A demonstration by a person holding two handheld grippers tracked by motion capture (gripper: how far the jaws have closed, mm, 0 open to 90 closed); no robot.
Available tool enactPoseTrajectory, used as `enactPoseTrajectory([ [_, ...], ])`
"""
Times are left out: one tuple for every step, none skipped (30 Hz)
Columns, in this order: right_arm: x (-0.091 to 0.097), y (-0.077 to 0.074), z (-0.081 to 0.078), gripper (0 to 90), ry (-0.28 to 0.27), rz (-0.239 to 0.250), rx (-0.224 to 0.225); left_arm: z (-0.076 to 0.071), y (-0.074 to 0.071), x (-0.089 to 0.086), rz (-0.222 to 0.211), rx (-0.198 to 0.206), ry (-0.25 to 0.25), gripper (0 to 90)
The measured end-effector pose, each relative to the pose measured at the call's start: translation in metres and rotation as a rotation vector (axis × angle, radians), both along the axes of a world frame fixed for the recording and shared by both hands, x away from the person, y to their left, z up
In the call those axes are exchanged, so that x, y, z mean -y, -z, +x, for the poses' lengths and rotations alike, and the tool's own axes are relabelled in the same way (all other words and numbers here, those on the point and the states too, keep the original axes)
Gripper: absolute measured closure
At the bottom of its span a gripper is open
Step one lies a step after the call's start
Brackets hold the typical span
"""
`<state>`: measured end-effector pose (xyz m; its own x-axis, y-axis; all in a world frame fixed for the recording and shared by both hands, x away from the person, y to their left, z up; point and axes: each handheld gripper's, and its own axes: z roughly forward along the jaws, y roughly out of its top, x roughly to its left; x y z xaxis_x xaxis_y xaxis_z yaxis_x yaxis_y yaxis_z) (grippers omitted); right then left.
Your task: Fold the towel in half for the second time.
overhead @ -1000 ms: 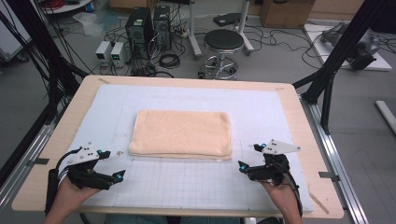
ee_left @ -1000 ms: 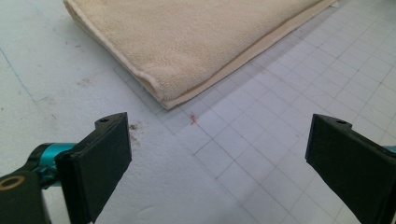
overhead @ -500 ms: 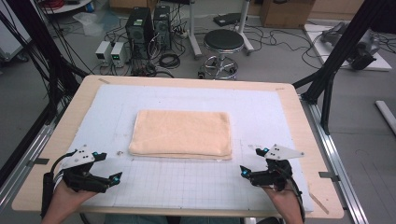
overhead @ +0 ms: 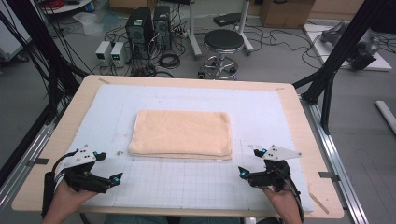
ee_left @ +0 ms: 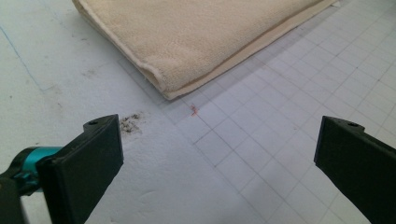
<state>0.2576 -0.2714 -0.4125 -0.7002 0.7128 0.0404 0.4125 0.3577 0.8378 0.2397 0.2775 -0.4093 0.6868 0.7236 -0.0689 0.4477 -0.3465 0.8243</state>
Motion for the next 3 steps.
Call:
enactPoseTrajectory([
  [-0.0003,0.0,0.0001,11.5,-0.003,0.001,-0.001,0.0002,0.0,0.0001,0.0,-0.001,0.003,1.8],
  [-0.0005,0.0,0.0002,11.5,-0.004,0.0,0.0,0.0003,-0.0001,0.0003,-0.001,-0.002,0.003,1.8],
  [-0.0007,-0.0001,0.0002,11.5,-0.003,0.0,-0.001,0.0006,-0.0003,0.0002,-0.001,0.0,0.003,1.8],
])
